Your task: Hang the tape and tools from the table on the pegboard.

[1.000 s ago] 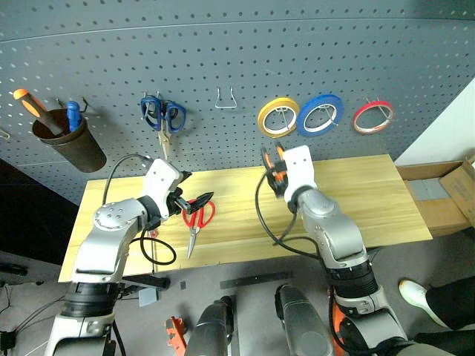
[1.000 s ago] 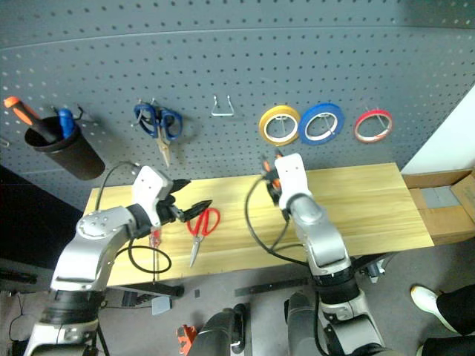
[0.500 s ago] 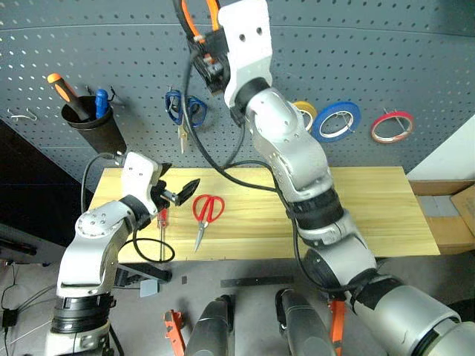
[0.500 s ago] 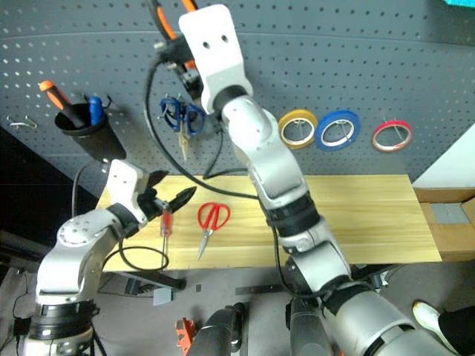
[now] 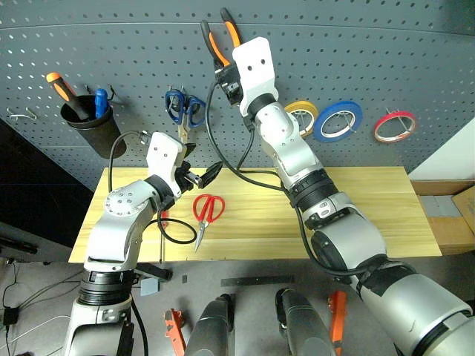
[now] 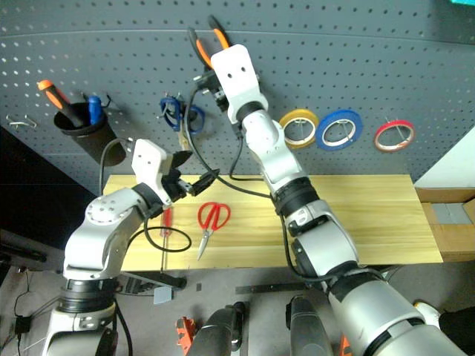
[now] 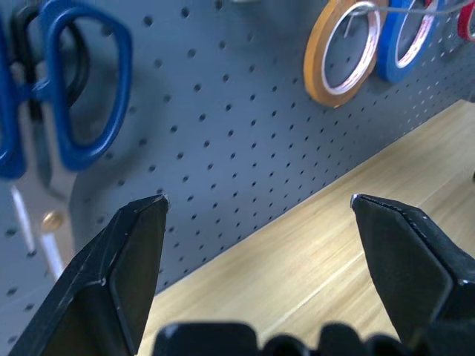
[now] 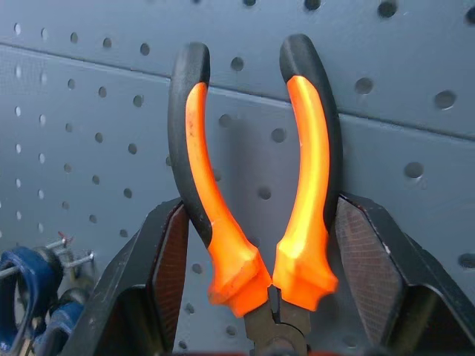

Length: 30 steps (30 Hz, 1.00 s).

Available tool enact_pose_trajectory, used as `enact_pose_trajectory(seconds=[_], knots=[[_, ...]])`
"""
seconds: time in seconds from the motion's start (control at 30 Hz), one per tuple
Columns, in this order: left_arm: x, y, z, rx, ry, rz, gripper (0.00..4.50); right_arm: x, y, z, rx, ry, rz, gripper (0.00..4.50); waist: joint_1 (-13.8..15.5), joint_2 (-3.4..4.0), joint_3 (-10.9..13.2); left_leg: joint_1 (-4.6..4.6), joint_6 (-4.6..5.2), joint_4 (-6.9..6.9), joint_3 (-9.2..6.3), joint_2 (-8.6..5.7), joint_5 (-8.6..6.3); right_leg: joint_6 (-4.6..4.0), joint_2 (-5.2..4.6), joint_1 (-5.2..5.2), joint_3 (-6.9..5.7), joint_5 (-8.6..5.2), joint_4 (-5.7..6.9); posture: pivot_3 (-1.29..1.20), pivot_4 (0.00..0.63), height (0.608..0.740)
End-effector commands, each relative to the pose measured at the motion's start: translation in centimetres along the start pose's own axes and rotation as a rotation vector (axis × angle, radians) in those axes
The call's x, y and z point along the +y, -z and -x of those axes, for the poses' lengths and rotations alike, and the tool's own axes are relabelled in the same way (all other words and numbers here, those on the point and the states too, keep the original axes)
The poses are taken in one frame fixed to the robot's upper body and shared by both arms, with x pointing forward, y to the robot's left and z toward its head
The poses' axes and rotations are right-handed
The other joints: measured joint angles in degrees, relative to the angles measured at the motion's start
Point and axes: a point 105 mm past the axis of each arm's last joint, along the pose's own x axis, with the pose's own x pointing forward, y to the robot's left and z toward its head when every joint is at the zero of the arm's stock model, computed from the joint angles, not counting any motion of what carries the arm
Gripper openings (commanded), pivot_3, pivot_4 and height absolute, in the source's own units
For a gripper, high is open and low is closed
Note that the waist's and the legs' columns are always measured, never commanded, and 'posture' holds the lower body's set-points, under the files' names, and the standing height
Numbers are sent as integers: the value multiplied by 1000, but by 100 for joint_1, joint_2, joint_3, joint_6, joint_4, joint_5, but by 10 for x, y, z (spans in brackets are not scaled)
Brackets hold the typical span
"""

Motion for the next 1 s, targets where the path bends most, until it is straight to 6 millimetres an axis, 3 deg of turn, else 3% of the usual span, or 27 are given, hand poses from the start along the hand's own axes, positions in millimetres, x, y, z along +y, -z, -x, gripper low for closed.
enact_pose_trajectory(seconds=[0.03,0.17,0.27,0.5,0.97,1.0], knots=[[4,-14,1,-52,-11,-24,4234,-7,-38,-10,-115,32,-69,2485,6,0,0,0,-1,0,-1,0,1,0,0,0,-1,0,1,-17,206,740],[6,-15,0,-58,-17,-22,4234,-7,-42,-13,-114,36,-124,2485,11,0,0,0,-2,0,-3,0,2,0,0,0,-2,0,2,-13,206,740],[7,-15,-2,-58,-17,-24,4234,-11,-31,-14,-83,49,-126,2484,13,0,0,0,-2,0,-3,-1,2,0,1,0,-2,0,2,-5,207,740],[3,-10,-5,-52,-4,-29,4234,-18,7,-4,2,60,-52,2484,29,0,0,6,-11,0,-4,-2,12,-7,2,10,-11,4,6,-2,210,740],[-2,-5,-12,-47,28,-38,4234,-9,57,19,181,42,19,2483,23,0,-1,8,-11,0,-4,-1,26,-18,3,12,-13,11,8,-35,205,740],[-2,-5,-12,-47,30,-38,4234,-11,61,21,201,50,23,2832,20,0,-1,9,-11,0,-3,0,26,-18,3,12,-13,11,8,-41,205,740]])
